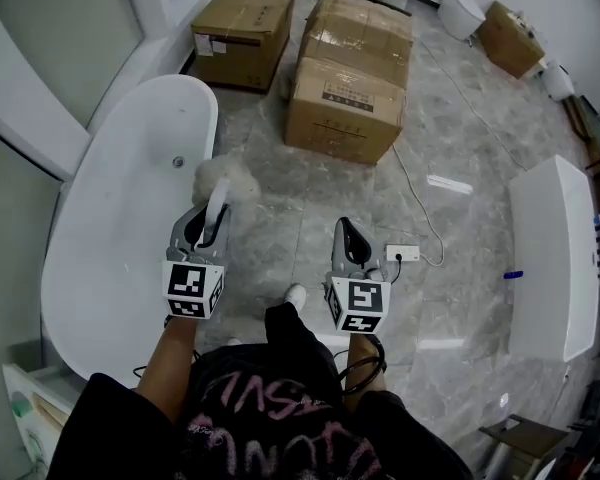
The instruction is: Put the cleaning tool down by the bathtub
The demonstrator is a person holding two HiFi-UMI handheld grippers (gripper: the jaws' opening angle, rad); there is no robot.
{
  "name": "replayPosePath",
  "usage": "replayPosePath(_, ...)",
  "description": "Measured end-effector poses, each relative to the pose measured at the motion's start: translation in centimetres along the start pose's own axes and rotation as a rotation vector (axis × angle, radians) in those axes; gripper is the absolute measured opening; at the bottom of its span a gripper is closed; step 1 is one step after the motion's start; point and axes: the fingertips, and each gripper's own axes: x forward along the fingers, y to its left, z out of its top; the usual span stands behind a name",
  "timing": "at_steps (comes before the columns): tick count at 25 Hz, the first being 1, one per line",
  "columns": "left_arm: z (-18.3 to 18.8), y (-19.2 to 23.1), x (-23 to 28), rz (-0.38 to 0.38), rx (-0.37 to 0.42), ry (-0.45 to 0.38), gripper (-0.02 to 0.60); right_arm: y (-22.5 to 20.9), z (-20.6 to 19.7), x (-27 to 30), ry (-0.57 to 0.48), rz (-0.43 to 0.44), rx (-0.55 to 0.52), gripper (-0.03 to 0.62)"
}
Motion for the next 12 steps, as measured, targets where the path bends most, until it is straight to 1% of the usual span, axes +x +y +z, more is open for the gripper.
replayPosePath(7,0.9,-1.8,5.0,0.023,0.022,0.035,0.087,-4.5,-0.2,4.1,0.015,0.04,0.025,0.021)
replayPosePath(12,1.3,-2.7,7.4,0.035,0.05,0.067,0.087,-6.4,-0.4,6.3,0.021,0.073,0.06,0.021)
